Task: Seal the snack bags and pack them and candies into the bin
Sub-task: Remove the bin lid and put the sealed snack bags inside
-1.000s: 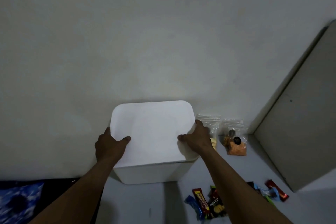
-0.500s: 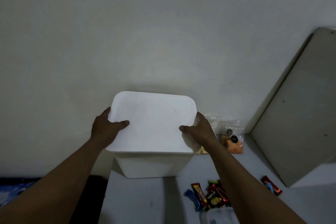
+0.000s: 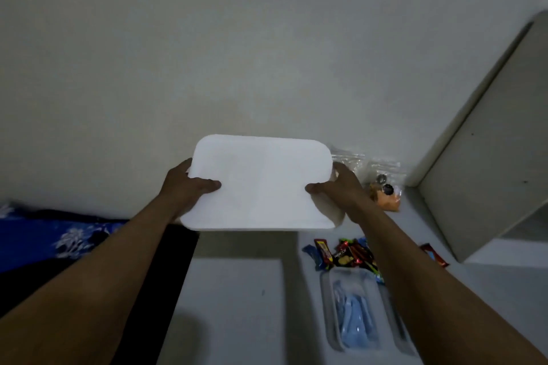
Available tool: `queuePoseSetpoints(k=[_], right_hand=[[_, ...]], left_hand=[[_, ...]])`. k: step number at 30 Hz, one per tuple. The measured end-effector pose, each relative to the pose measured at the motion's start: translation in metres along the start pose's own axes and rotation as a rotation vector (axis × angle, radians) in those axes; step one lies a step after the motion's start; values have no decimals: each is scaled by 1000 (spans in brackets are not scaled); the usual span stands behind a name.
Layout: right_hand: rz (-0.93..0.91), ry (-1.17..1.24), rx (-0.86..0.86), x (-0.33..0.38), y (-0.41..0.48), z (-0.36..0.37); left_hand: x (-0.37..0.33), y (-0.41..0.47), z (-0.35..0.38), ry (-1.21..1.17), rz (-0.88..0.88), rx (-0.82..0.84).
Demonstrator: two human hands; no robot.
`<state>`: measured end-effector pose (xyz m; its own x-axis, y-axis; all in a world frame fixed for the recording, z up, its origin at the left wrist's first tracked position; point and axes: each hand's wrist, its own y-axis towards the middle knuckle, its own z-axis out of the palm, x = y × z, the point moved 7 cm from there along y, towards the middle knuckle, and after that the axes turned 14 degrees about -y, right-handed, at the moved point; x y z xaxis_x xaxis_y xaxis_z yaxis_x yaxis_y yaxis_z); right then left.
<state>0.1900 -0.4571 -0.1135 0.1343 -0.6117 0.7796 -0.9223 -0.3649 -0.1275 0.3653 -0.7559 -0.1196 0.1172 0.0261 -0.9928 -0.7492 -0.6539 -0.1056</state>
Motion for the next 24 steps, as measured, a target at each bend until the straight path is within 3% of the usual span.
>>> queuePoseSetpoints(k=[8,14,24], right_hand=[[-3,0,34,-34,-75,35],[111,-109,30,-75,-103,85],[318,-317,92,-151,-128,169]], left_hand=[[59,-69,-28,-74,-128,2],[119,-88,-51,-45,-204,31],[236,-84,-62,275,-235,15]])
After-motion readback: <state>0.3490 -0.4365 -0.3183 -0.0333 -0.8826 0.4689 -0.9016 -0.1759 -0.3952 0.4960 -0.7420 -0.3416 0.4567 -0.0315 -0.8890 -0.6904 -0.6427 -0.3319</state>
